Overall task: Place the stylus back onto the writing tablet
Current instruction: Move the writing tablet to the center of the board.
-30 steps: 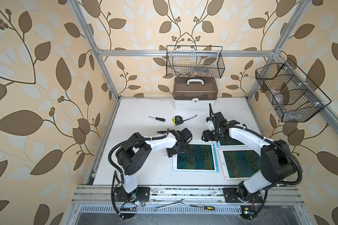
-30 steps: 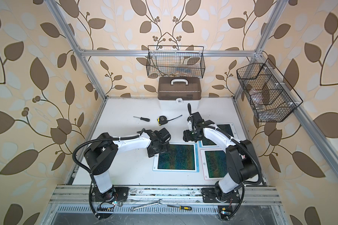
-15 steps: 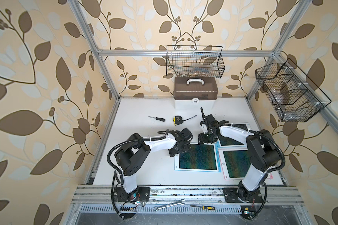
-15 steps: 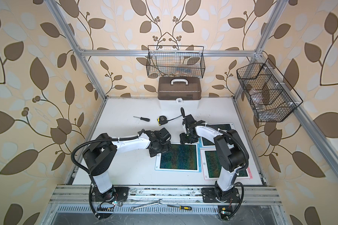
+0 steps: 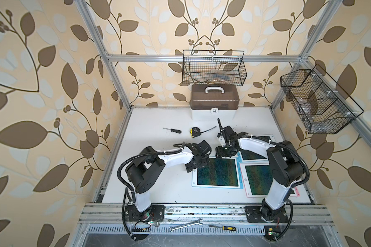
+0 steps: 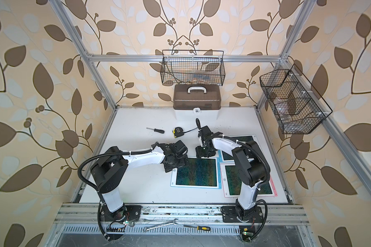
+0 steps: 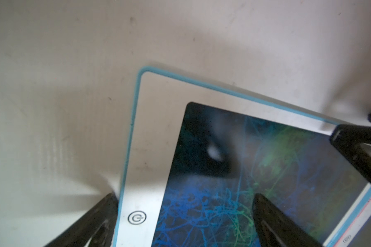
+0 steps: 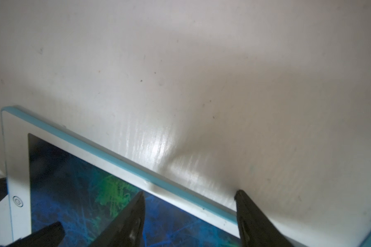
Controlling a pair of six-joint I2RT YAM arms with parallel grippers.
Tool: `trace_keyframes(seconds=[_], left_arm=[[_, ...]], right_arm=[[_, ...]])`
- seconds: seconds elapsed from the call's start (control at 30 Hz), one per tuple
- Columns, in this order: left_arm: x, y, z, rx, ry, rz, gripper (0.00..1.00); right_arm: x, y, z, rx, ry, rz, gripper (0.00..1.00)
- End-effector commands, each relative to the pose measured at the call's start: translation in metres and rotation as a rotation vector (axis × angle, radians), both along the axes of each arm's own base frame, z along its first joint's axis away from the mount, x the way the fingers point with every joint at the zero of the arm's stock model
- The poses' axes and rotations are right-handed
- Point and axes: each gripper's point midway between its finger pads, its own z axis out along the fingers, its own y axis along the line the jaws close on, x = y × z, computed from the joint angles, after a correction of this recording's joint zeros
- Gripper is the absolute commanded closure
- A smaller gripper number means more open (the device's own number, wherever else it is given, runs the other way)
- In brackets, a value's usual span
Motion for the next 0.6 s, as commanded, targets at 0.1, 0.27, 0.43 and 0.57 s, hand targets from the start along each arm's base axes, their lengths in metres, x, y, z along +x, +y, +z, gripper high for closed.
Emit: trace_keyframes(seconds=[0.1, 0.27, 0.43, 0.57], left_arm=[[-0.037, 0.005, -0.054, 0.023, 0.166, -0.012, 0.01], [-0.039, 0.006, -0.054, 0.023, 0.169, -0.014, 0.01], [-0.041, 0.006, -0.054, 0.023, 0.168, -0.013, 0.01], [-0.043, 0.006, -0.053, 0.024, 0.17, -0.014, 0.01]], right_arm=[[-0.015, -0.001, -0.011, -0.024, 0.034, 0.033, 0.33], [-0.025, -0.006, -0.015, -0.024, 0.052, 0.027, 0.33], [-0.033, -0.007, -0.018, -0.024, 0.062, 0.029, 0.34], [-0.039, -0.008, -0.021, -0.023, 0.07, 0.03, 0.34]])
